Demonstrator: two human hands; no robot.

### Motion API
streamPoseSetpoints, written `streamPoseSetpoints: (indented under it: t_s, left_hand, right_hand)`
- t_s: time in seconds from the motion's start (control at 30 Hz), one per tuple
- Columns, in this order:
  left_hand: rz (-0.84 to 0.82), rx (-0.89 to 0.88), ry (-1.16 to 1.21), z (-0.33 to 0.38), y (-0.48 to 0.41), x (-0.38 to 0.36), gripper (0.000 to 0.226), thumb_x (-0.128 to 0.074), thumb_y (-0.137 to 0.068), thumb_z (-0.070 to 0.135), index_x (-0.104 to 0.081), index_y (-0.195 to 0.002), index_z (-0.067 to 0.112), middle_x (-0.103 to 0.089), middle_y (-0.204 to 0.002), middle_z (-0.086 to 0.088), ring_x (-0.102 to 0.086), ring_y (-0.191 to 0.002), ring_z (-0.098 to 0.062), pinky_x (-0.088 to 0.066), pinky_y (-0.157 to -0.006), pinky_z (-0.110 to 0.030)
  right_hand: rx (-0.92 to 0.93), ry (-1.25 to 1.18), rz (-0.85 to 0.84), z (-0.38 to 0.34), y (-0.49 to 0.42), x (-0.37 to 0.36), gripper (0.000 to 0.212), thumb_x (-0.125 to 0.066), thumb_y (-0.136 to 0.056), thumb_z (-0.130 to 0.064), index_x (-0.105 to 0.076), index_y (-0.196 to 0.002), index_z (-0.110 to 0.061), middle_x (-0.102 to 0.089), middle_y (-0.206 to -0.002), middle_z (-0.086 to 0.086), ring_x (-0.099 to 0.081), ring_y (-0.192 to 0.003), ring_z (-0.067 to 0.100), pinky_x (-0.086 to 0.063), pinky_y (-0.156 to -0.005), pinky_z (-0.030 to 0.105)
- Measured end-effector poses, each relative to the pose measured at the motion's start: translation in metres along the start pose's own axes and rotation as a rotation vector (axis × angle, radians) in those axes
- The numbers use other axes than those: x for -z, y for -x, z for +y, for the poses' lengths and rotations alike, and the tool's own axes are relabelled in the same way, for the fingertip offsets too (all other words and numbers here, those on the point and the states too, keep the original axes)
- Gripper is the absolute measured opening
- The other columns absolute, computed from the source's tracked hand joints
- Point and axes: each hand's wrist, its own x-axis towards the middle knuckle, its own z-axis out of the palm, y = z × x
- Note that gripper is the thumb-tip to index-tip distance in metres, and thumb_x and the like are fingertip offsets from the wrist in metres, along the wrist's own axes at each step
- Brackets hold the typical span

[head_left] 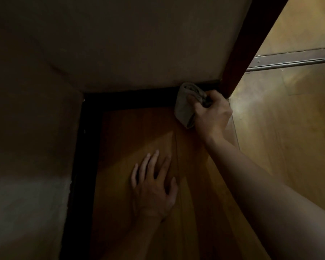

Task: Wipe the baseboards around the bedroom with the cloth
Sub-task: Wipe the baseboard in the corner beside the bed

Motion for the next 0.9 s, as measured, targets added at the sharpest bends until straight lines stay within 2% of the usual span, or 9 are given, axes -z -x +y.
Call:
streamPoseSetpoints:
  t_s: [0.17, 0.27, 0.4, 0.57, 0.63, 0.7, 0.73, 0.83, 0.9]
  left_hand:
    - [0.007, -0.007, 0.001, 0.000, -0.001, 0.000, 0.062, -0.048, -0.089, 0.048, -0.049, -0.149, 0.034, -0.042, -0.159, -0.001, -0.037, -0.146, -0.026, -0.029, -0.115, -0.055]
    - [0.000, -0.006, 0.009, 0.000, -0.001, 0.001, 0.061, -0.048, -0.088, 0.048, -0.050, -0.148, 0.035, -0.042, -0.158, 0.000, -0.038, -0.146, -0.025, -0.028, -0.115, -0.054]
    - [-0.040, 0.014, 0.004, 0.000, -0.001, 0.003, 0.061, -0.045, -0.089, 0.049, -0.048, -0.149, 0.036, -0.040, -0.160, 0.001, -0.035, -0.148, -0.023, -0.028, -0.116, -0.055]
    - [-0.069, 0.017, -0.007, 0.000, -0.001, 0.003, 0.062, -0.043, -0.090, 0.051, -0.045, -0.151, 0.036, -0.037, -0.161, 0.001, -0.032, -0.149, -0.022, -0.022, -0.117, -0.052]
    - [-0.069, 0.018, -0.007, 0.001, -0.002, 0.003, 0.062, -0.044, -0.090, 0.050, -0.045, -0.151, 0.036, -0.037, -0.161, 0.001, -0.032, -0.149, -0.023, -0.022, -0.117, -0.052]
    - [-0.074, 0.022, -0.009, 0.002, -0.002, 0.004, 0.062, -0.044, -0.091, 0.050, -0.045, -0.151, 0.036, -0.036, -0.162, 0.002, -0.031, -0.149, -0.022, -0.022, -0.118, -0.052]
    - [-0.076, 0.023, -0.008, 0.002, -0.001, 0.004, 0.062, -0.044, -0.090, 0.050, -0.045, -0.151, 0.036, -0.036, -0.162, 0.002, -0.031, -0.149, -0.022, -0.021, -0.118, -0.052]
    - [-0.071, 0.016, -0.002, 0.002, -0.001, 0.005, 0.062, -0.044, -0.089, 0.050, -0.046, -0.150, 0.036, -0.039, -0.160, 0.001, -0.034, -0.148, -0.023, -0.021, -0.118, -0.051]
    - [-0.066, 0.010, -0.009, 0.002, -0.002, 0.005, 0.062, -0.044, -0.089, 0.050, -0.045, -0.150, 0.036, -0.039, -0.160, 0.000, -0.035, -0.147, -0.024, -0.020, -0.117, -0.050]
  right_hand:
    - [-0.015, -0.016, 0.023, 0.000, 0.000, 0.000, 0.021, -0.075, -0.086, -0.039, -0.070, -0.097, -0.022, -0.068, -0.100, -0.003, -0.063, -0.089, 0.012, -0.058, -0.077, 0.035]
    - [-0.002, 0.003, 0.001, 0.000, -0.004, 0.005, 0.022, -0.075, -0.087, -0.038, -0.070, -0.100, -0.020, -0.068, -0.103, -0.001, -0.062, -0.091, 0.012, -0.055, -0.077, 0.029]
    - [0.009, 0.039, 0.035, 0.008, -0.015, 0.027, 0.019, -0.074, -0.088, -0.035, -0.070, -0.099, -0.020, -0.067, -0.096, -0.004, -0.063, -0.088, 0.013, -0.048, -0.068, 0.019]
    - [0.021, 0.063, 0.093, 0.019, -0.024, 0.052, 0.020, -0.074, -0.089, -0.034, -0.072, -0.101, -0.018, -0.065, -0.092, -0.008, -0.062, -0.085, 0.011, -0.049, -0.069, 0.025]
    - [0.007, 0.064, 0.119, 0.022, -0.024, 0.054, 0.019, -0.074, -0.088, -0.035, -0.071, -0.099, -0.018, -0.065, -0.092, -0.005, -0.062, -0.085, 0.012, -0.047, -0.065, 0.017]
    - [-0.013, 0.040, 0.122, 0.020, -0.020, 0.048, 0.015, -0.074, -0.089, -0.034, -0.070, -0.096, -0.021, -0.067, -0.093, -0.003, -0.062, -0.085, 0.012, -0.038, -0.058, 0.004]
    - [-0.015, 0.026, 0.111, 0.019, -0.018, 0.045, 0.014, -0.074, -0.089, -0.033, -0.069, -0.096, -0.022, -0.067, -0.094, -0.003, -0.063, -0.085, 0.012, -0.037, -0.057, 0.004]
    - [0.004, 0.020, 0.075, 0.020, -0.017, 0.042, 0.013, -0.074, -0.089, -0.034, -0.070, -0.098, -0.024, -0.069, -0.097, -0.003, -0.065, -0.088, 0.013, -0.044, -0.061, 0.015]
    - [-0.021, 0.020, 0.101, 0.022, -0.017, 0.045, 0.009, -0.074, -0.089, -0.034, -0.069, -0.094, -0.028, -0.069, -0.093, -0.005, -0.064, -0.086, 0.012, -0.040, -0.059, 0.007]
